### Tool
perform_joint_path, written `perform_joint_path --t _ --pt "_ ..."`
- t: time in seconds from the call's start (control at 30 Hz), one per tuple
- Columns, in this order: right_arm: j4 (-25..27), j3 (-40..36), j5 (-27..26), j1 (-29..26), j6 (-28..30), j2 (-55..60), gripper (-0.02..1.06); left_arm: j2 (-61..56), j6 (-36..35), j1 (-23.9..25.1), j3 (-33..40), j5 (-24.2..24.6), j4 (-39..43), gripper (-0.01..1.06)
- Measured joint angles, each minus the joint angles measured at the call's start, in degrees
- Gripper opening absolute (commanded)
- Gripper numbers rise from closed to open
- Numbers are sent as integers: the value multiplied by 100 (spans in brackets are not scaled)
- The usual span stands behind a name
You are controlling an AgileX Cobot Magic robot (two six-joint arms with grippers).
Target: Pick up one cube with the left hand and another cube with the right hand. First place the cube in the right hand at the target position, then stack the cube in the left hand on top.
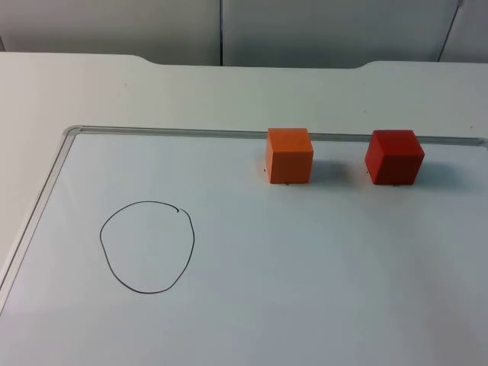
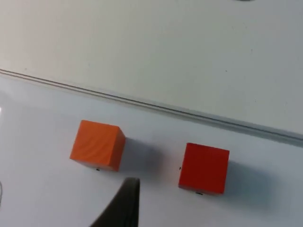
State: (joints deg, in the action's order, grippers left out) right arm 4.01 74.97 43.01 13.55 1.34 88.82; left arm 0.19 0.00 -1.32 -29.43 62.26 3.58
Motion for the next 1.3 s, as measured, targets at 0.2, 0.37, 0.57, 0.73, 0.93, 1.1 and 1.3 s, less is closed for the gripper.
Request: perform_joint_path --t 0.2,0.37,0.57,0.73,0.93,1.1,1.3 --pt "-301 0 -101 0 -460 522 100 0 0 0 0 0 0 105" --pt "-345 0 -202 0 -673 1140 100 0 0 0 0 0 0 105" --pt "-308 0 -473 0 -842 1752 100 0 0 0 0 0 0 105" --pt "-152 5 -679 0 -925 2284 100 0 0 0 0 0 0 105" --pt "52 5 -978 0 -963 2627 100 0 0 0 0 0 0 105" --pt "75 5 -1130 0 -963 2806 97 0 0 0 0 0 0 105" --pt "75 5 -1303 0 -975 2908 95 0 0 0 0 0 0 105"
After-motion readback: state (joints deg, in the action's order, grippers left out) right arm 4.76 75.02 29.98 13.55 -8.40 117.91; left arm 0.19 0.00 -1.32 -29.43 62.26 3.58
